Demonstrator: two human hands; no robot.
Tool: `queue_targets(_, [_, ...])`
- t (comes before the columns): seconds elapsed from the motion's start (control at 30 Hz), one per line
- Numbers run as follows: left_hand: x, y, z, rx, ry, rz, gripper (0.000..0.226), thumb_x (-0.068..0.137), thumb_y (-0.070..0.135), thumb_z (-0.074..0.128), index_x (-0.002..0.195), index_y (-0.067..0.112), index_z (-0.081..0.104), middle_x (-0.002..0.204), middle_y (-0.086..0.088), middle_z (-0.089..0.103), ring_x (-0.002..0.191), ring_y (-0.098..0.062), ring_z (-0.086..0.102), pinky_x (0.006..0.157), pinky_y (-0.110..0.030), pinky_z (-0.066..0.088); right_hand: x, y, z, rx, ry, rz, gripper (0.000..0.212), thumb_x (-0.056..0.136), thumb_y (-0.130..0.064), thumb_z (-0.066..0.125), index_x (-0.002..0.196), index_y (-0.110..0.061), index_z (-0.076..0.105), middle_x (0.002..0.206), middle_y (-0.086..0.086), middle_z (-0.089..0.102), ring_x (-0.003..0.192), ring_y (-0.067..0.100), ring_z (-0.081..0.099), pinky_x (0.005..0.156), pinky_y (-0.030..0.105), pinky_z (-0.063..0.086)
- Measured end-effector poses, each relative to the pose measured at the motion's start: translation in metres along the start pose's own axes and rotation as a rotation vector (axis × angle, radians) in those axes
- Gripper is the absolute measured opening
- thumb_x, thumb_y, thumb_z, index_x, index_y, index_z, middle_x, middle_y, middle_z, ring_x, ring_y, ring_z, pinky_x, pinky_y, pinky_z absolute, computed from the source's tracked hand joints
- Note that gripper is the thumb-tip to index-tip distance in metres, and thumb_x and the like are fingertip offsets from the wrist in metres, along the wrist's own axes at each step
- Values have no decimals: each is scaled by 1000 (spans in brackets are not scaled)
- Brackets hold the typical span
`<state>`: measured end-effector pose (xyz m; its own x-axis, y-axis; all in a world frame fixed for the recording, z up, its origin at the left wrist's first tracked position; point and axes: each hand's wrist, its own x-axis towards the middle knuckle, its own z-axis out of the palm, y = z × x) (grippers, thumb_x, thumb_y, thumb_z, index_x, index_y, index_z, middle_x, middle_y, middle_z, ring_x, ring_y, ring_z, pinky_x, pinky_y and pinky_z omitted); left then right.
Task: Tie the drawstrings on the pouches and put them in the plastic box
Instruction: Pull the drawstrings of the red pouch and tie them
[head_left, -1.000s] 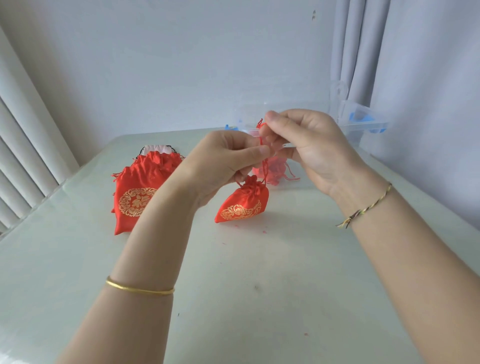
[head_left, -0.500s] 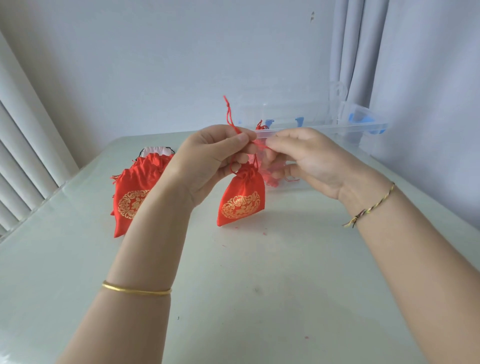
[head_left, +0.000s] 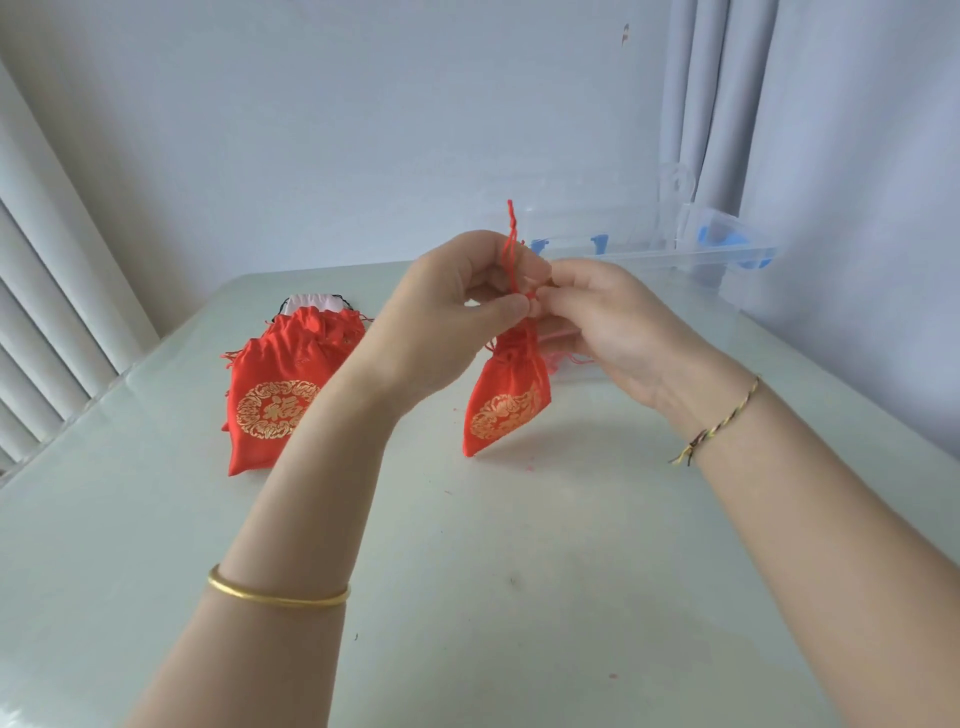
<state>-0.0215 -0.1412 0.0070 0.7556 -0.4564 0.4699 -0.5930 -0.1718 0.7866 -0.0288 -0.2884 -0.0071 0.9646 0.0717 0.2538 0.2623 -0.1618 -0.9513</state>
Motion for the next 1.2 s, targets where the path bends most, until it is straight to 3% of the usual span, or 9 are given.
queue_targets(0.1, [2,-2,4,176,106,90,29,83,-7,57,94,20,59,79,3,56,75,-10,57,66,-11,45,3,5,-3,65,-47,58,30,92,2,39,79,-14,60,74,11,60,59,17,53,57,28,36])
queue_targets(0.2, [2,-6,6,254,166,116,31,83,-3,57,99,23,60,84,0,59,81,-17,60,70,-25,49,3,8,-4,128,-108,100,27,92,-1,40,84,-15,61,78,6,60,68,17,53,65,28,41])
queue_targets(0.37, [1,-13,6,443,227,242,37,81,0,53,112,19,61,88,2,62,89,-19,58,79,-33,47,2,9,-3,217,-154,102,30,95,-11,43,76,-20,65,77,4,58,62,14,55,66,30,43])
queue_targets(0.57, [1,-13,7,433,293,298,38,79,-1,51,110,18,62,86,6,62,87,-16,57,77,-28,46,2,9,-4,229,-209,93,14,91,-24,50,87,-16,61,81,4,59,63,12,56,64,26,43])
queue_targets(0.7, [2,-15,6,317,304,237,35,81,0,55,108,20,64,85,3,65,82,-11,60,75,-15,44,3,10,-4,241,-209,102,18,92,-14,47,80,-16,60,76,-1,60,62,10,56,63,25,43])
queue_targets(0.83, [3,-16,6,238,305,116,25,82,-1,60,90,21,68,77,14,64,70,-1,59,68,-12,47,4,8,-4,298,-138,153,19,94,-15,41,81,-12,55,74,3,59,58,14,59,61,27,46])
queue_targets(1.0, [4,-21,-3,-53,247,-144,17,86,1,58,83,14,69,70,8,71,65,-3,65,69,-18,51,4,10,-8,248,56,100,35,98,-23,40,66,-13,50,71,6,59,55,16,58,50,23,46])
queue_targets(1.2, [1,-22,-8,-233,259,-395,21,95,22,49,88,16,68,88,-1,72,79,-10,67,75,-26,51,7,14,-9,350,208,118,42,94,-30,49,56,-15,42,63,2,60,47,10,57,47,20,43])
